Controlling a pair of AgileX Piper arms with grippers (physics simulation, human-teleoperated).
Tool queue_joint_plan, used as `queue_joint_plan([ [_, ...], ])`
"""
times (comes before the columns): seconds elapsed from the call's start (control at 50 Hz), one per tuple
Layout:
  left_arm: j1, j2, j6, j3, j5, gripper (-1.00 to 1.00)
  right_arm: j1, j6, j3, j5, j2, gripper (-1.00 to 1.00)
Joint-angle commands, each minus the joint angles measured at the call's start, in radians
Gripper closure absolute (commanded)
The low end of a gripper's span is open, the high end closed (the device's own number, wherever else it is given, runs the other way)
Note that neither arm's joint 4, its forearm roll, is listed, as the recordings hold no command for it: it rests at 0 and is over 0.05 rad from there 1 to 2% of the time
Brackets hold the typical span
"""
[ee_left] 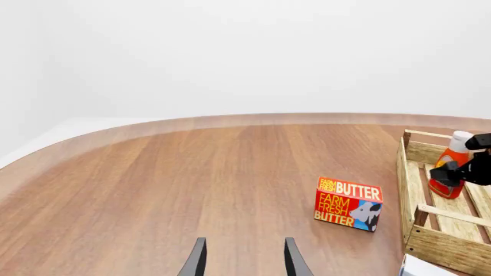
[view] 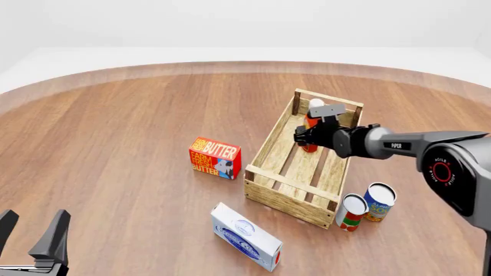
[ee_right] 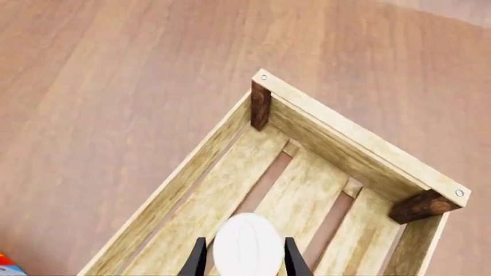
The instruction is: Pick up the ketchup, and put it in the wooden tray.
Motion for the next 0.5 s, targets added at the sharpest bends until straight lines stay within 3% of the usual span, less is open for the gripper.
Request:
queue_joint_plan([
  [0.02, 0.000, 0.000, 0.000, 0.000, 0.000, -1.00, -0.004, -0.012, 0.020, -0.022, -0.015, -1.00],
  [0.44, 0.000, 0.000, 0.000, 0.000, 0.000, -1.00, -0.002, -0.023, 0.047, -0.049, -0.055, -1.00],
  [0.5, 0.000, 0.000, 0.000, 0.000, 0.000, -1.00, -0.001, -0.032, 0.176, -0.106, -0.139, -1.00],
])
